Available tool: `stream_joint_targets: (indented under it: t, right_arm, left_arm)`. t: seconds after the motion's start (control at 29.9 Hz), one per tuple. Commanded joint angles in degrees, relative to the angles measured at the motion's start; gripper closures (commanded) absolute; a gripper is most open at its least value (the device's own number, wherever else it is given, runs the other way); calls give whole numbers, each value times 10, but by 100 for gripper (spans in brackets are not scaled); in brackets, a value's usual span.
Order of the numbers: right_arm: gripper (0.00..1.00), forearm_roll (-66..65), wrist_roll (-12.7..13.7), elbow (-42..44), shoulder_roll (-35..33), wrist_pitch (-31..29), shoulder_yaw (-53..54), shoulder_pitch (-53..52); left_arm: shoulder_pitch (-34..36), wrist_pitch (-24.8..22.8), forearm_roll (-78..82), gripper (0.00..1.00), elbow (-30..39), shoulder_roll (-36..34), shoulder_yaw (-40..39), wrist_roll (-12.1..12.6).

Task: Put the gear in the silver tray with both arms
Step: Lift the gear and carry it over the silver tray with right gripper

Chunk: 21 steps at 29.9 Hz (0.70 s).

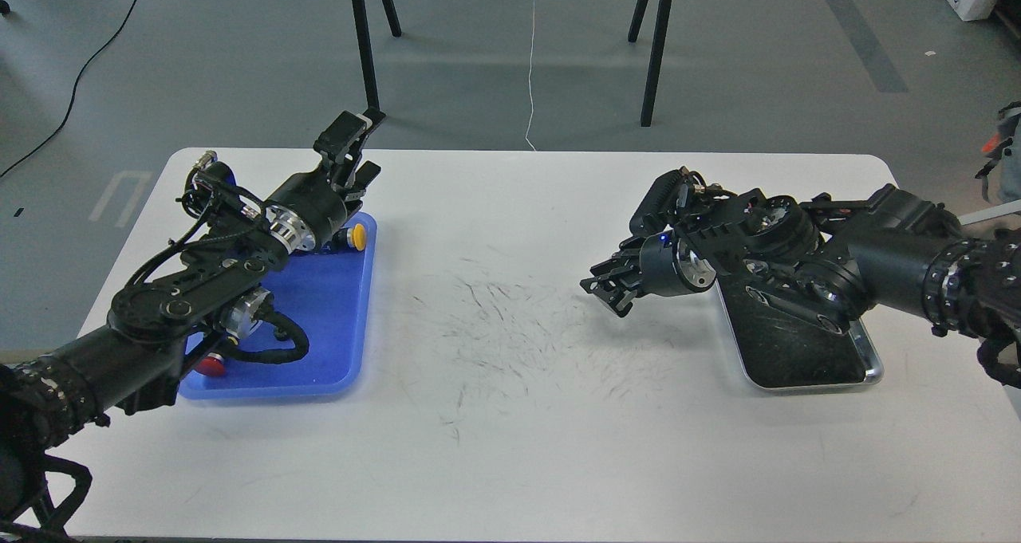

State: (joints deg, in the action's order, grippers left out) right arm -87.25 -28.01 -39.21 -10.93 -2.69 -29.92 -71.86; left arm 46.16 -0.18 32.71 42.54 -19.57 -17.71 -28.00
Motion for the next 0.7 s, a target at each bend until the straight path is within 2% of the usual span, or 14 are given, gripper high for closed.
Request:
stream_joint_targets:
  t: [0.0,0.67]
  right_arm:
    - [76,-1,0,2,-16,-5,-1,-1]
    - [76,-1,0,9,-124,-27,-1,-9]
  left_arm:
    - [1,0,0,0,0,1,0,0]
    - [6,0,0,0,0,6,0,0]
